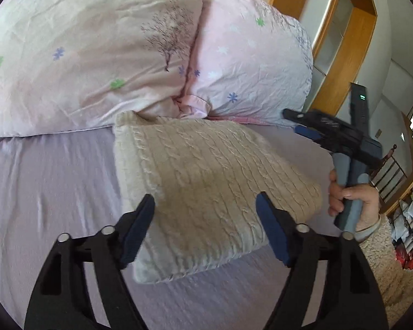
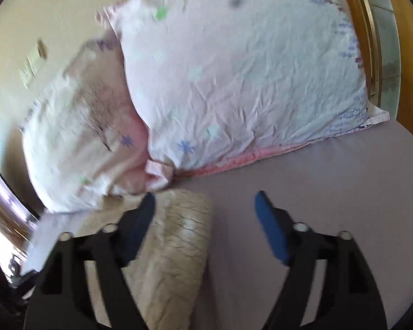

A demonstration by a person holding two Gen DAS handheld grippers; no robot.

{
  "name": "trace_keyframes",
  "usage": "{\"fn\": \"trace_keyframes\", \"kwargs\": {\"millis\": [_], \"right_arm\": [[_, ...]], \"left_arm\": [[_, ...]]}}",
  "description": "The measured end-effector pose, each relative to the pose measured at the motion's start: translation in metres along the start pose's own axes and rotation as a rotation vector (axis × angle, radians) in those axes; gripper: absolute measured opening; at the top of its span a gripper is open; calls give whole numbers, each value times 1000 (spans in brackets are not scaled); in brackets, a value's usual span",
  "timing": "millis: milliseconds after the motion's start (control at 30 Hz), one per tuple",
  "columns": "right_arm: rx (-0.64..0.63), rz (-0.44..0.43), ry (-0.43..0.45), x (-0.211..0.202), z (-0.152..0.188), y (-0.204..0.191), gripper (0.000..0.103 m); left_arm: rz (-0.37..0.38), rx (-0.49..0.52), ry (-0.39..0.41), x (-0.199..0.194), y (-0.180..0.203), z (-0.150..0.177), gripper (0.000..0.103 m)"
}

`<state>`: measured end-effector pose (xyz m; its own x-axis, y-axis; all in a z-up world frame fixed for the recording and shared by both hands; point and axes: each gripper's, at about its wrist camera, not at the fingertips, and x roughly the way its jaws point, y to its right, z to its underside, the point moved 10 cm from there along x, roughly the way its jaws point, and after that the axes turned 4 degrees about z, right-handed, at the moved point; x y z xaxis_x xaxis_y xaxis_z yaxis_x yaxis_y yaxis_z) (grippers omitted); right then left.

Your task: Fold small clothes

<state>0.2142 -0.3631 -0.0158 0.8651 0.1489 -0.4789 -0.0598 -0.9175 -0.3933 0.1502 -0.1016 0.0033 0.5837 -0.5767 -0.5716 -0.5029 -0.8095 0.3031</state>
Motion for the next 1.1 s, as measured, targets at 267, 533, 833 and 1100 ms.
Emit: {"fn": "trace_keyframes", "kwargs": {"millis": [267,533,833,1100], "right_arm": [[-143,110,-100,-53,77,-14,101],[-329,130,-262,-34,168,-32,101],[-436,170,-354,-25,196,-45,101],[-447,186,-351,-27,199,-46,101]], "left_arm": [[-282,-45,14,-40,-42,45,102],[-339,-82,-113,-14,-41,78,102],[-359,-38,-189,4,-36,91,102],[-397,11,-227,9,-35,93,102]]}}
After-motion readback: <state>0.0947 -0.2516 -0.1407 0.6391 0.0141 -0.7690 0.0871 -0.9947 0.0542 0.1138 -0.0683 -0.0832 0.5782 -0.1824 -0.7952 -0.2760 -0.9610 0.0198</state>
